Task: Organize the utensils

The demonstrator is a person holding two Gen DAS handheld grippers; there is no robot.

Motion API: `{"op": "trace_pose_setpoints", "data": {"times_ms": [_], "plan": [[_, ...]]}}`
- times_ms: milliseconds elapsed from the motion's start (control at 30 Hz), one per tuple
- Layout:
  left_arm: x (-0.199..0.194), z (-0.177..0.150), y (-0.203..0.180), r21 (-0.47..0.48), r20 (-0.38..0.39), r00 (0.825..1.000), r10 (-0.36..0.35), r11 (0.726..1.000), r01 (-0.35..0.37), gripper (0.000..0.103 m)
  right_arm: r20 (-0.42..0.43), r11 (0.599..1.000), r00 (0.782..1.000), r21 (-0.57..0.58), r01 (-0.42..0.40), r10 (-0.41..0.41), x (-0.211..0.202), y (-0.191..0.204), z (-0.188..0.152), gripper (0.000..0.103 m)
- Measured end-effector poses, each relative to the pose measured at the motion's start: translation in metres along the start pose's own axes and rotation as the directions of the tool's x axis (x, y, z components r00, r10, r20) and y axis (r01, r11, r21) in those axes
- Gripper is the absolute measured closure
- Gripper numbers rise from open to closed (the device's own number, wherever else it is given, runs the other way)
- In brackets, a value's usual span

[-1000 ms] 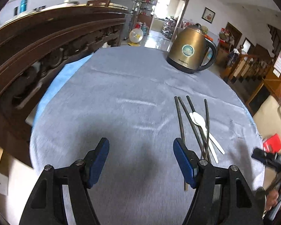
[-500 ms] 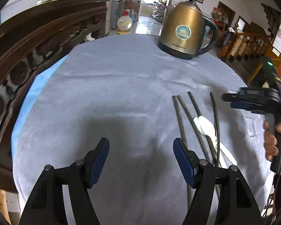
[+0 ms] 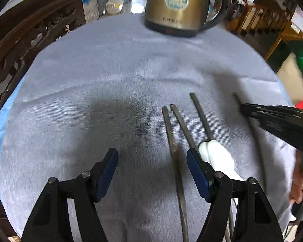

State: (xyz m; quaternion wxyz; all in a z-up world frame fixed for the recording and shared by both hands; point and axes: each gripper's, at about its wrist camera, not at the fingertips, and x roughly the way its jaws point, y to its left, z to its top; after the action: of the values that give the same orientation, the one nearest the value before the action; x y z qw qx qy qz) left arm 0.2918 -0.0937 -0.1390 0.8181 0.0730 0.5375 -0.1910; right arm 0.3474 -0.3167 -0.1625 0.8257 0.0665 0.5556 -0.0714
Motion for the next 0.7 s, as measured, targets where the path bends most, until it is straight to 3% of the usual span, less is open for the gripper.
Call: {"op": "trace_pose_setpoints", "data": {"times_ms": [133, 200, 267, 333, 500, 633, 700], "plan": [[0.007, 0.012, -0.007, 0.016, 0.009, 1.000, 0.022, 1.000, -0.022, 0.042, -0.016, 0.995, 0.996, 0.038, -0.088, 0.089, -0.006, -0.032, -0.014, 0.096], [0.010, 0.018, -0.014, 0.043, 0.019, 0.999, 0.039, 0.998, -0.040, 0.052, -0.032, 0.990, 0.991, 0.062, -0.130, 0.133, -0.008, -0.048, -0.019, 0.096], [0.011, 0.019, -0.020, 0.080, 0.038, 0.998, 0.055, 0.995, -0.058, 0.076, -0.053, 0.981, 0.984, 0.102, -0.166, 0.172, -0.010, -0.063, -0.025, 0.096], [0.009, 0.018, -0.021, 0.089, 0.042, 0.999, 0.036, 0.995, -0.039, 0.092, -0.076, 0.973, 0.976, 0.128, -0.193, 0.204, -0.011, -0.070, -0.026, 0.096], [0.000, 0.001, -0.012, 0.141, 0.027, 1.000, -0.004, 0.990, 0.001, 0.096, -0.132, 0.975, 0.973, 0.142, -0.168, 0.187, -0.011, -0.083, -0.031, 0.095], [-0.004, 0.000, -0.003, 0.135, -0.019, 0.999, -0.035, 0.990, 0.037, 0.096, -0.187, 0.990, 0.975, 0.092, -0.106, 0.122, -0.012, -0.076, -0.032, 0.092], [-0.004, 0.003, -0.003, 0.120, -0.036, 0.999, -0.039, 0.992, 0.043, 0.084, -0.209, 0.994, 0.973, 0.073, -0.082, 0.096, -0.013, -0.070, -0.033, 0.088]]}}
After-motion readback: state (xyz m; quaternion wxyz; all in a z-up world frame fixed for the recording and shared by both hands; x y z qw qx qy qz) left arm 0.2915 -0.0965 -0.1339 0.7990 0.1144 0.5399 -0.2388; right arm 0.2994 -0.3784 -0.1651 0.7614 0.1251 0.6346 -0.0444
